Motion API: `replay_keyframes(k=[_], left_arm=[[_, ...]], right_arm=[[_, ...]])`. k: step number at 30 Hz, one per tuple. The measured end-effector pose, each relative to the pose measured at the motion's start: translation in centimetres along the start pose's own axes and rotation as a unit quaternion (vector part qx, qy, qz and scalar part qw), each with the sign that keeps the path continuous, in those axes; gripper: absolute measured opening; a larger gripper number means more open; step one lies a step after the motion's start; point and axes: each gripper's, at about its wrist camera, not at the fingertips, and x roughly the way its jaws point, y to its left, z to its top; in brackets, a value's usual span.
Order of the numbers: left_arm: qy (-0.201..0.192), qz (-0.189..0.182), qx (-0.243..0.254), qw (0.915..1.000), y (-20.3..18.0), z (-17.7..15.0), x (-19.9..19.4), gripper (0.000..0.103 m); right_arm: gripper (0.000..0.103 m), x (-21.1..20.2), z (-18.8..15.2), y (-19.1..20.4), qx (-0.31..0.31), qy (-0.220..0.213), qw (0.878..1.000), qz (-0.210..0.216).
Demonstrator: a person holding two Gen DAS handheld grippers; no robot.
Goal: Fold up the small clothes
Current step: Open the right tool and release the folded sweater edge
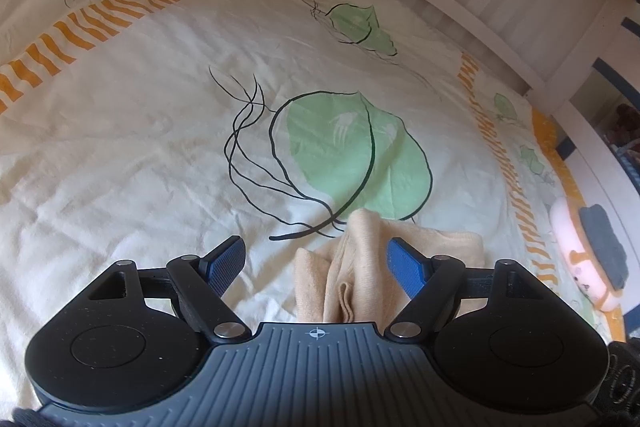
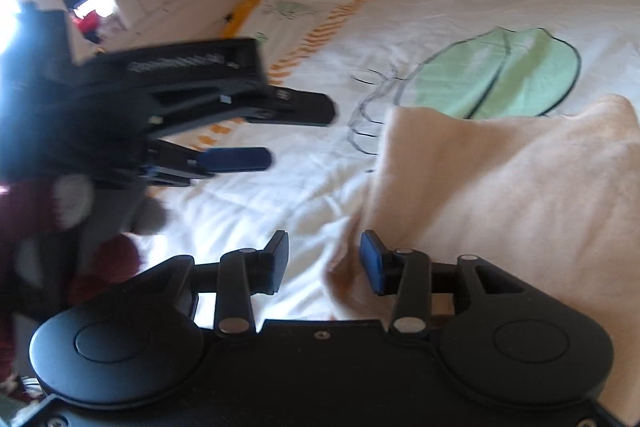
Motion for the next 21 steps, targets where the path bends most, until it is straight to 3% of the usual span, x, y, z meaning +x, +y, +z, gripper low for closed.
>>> replay_keyframes(k=[5, 11, 16, 21], left_arm=[[0.003, 0.003, 0.001, 1.0000, -0.1, 0.0, 0.2, 0.077], [0.013, 0.000, 0.015, 0.9998, -0.8, -0.4, 0.9, 0.077], [0.022, -0.005, 0.031, 0.9993, -1.7, -0.9, 1.7, 0.077], [0.017, -0.012, 0.054, 0.9983, -2.8, -1.6, 2.9, 0.077]], right_arm=[[0.051, -2.8, -0.4, -0.9, 0.020, -0.036, 0.999, 0.008], [0.051, -5.8, -1.2, -3.2, 0.053, -0.063, 0.996, -0.021], [0.051, -5.0, -2.8, -2.1, 0.021, -0.034, 0.999, -0.024], [0.051, -1.0, -5.0, 0.4, -0.027, 0.038, 0.999, 0.007]])
